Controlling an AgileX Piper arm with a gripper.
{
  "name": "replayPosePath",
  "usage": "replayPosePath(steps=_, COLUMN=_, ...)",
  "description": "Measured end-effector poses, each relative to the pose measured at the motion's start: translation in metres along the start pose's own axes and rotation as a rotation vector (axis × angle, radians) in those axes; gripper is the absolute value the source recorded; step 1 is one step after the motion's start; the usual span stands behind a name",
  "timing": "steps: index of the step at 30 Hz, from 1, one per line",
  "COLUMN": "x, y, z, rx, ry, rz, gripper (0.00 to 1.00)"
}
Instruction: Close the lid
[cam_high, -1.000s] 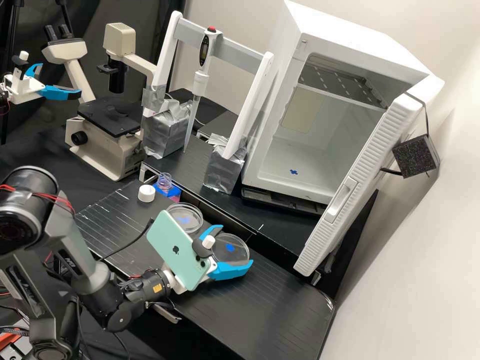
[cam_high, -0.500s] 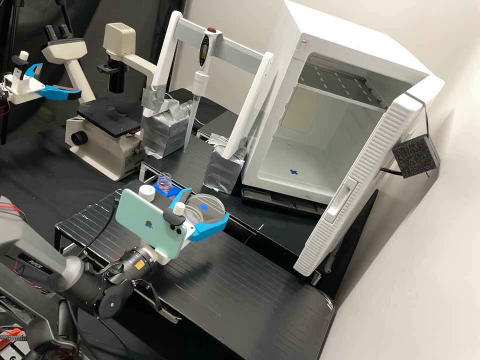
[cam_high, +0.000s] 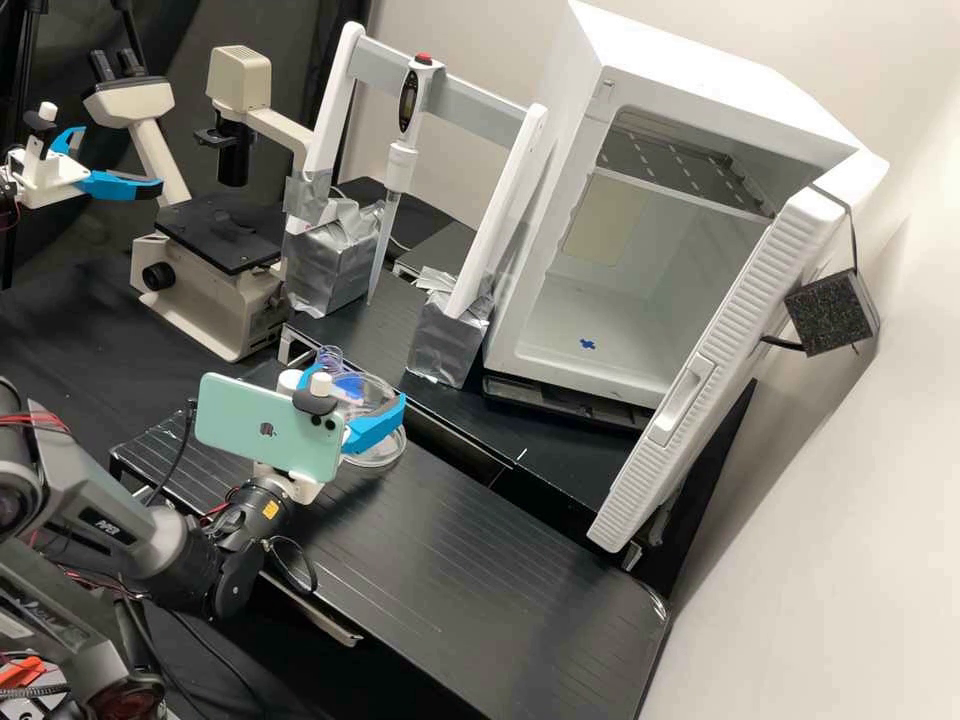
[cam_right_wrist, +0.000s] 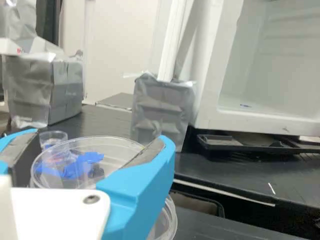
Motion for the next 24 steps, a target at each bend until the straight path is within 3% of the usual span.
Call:
replayPosePath(steps=8, x=-0.004, y=0.007, z=0.011, rx=-0.005, ry=-0.067, rz=0.038, gripper=0.0)
replayPosePath(steps=14, x=-0.009, y=0.007, z=0.015, rx=-0.028, ry=-0.086, rz=0.014, gripper=0.0)
replayPosePath(steps=24, x=-0.011, y=0.009, z=0.012, rx=-0.007, ry=-0.071, rz=0.01, gripper=0.0)
